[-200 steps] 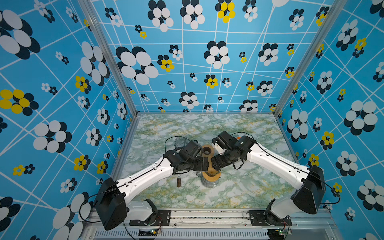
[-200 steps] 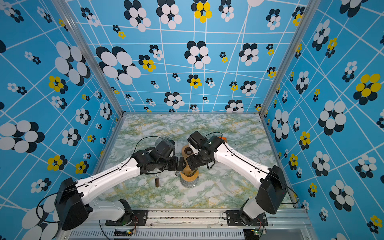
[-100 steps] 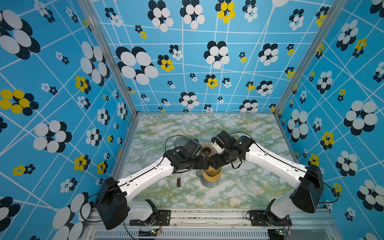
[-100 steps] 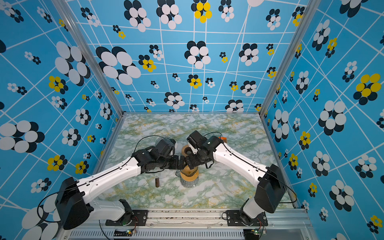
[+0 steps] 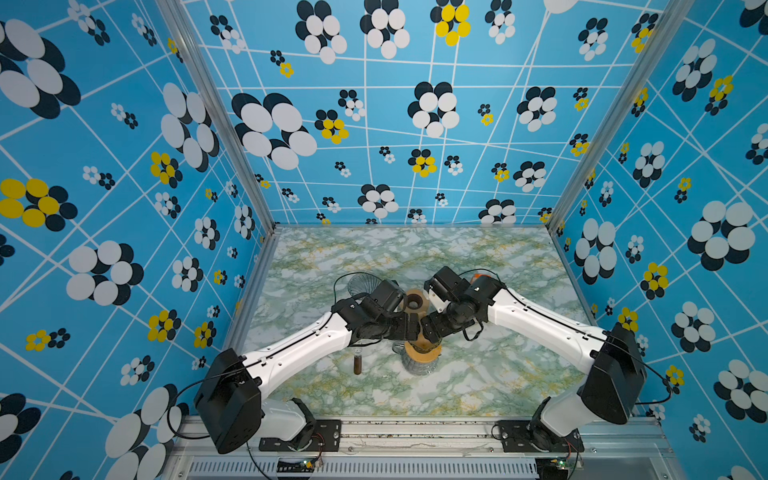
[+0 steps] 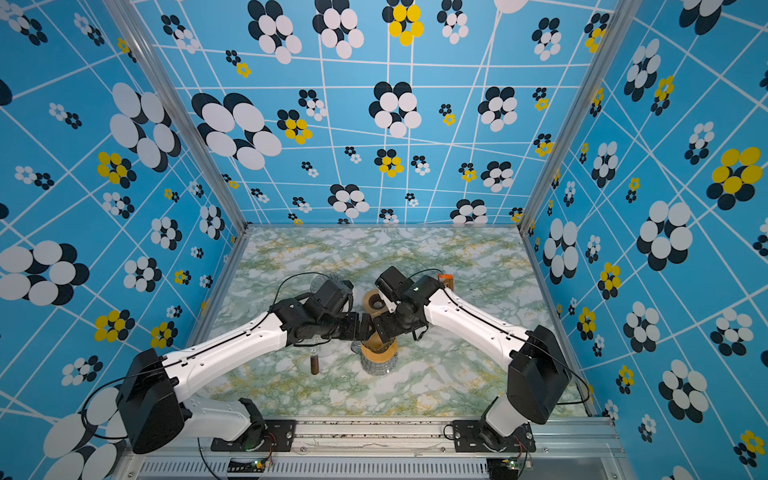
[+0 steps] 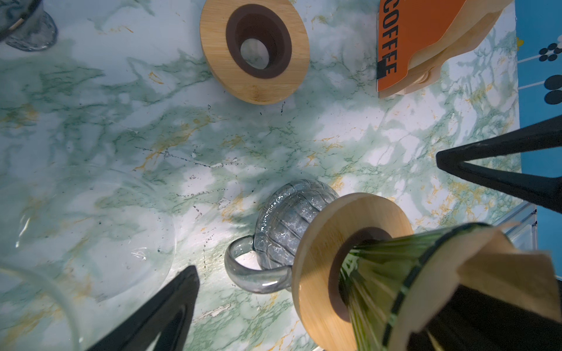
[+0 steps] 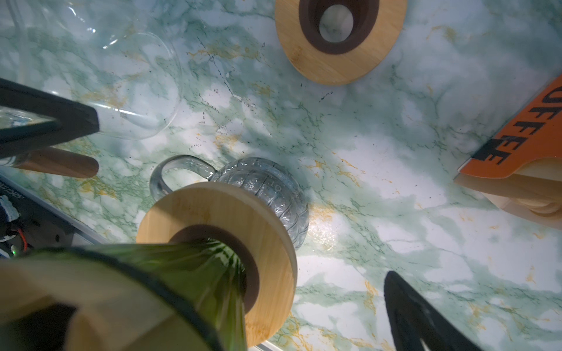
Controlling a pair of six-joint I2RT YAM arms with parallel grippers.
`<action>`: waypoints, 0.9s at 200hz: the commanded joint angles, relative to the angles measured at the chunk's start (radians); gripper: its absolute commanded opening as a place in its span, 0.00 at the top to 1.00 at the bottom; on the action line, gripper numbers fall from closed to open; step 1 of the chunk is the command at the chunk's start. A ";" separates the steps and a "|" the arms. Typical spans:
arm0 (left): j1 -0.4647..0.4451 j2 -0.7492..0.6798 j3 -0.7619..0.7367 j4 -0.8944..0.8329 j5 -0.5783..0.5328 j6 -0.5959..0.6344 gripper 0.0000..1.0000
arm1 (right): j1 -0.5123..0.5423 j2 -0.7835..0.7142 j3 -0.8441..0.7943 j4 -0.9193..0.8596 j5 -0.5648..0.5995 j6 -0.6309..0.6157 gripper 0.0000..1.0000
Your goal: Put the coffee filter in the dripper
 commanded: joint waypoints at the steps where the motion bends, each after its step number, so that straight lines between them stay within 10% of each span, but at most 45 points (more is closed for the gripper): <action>1: 0.006 0.016 -0.016 -0.007 -0.018 0.015 0.01 | -0.005 0.013 -0.020 0.012 -0.009 0.001 0.10; 180: 0.004 0.025 -0.019 -0.010 -0.015 0.010 0.01 | -0.006 0.015 -0.050 0.026 -0.016 0.000 0.10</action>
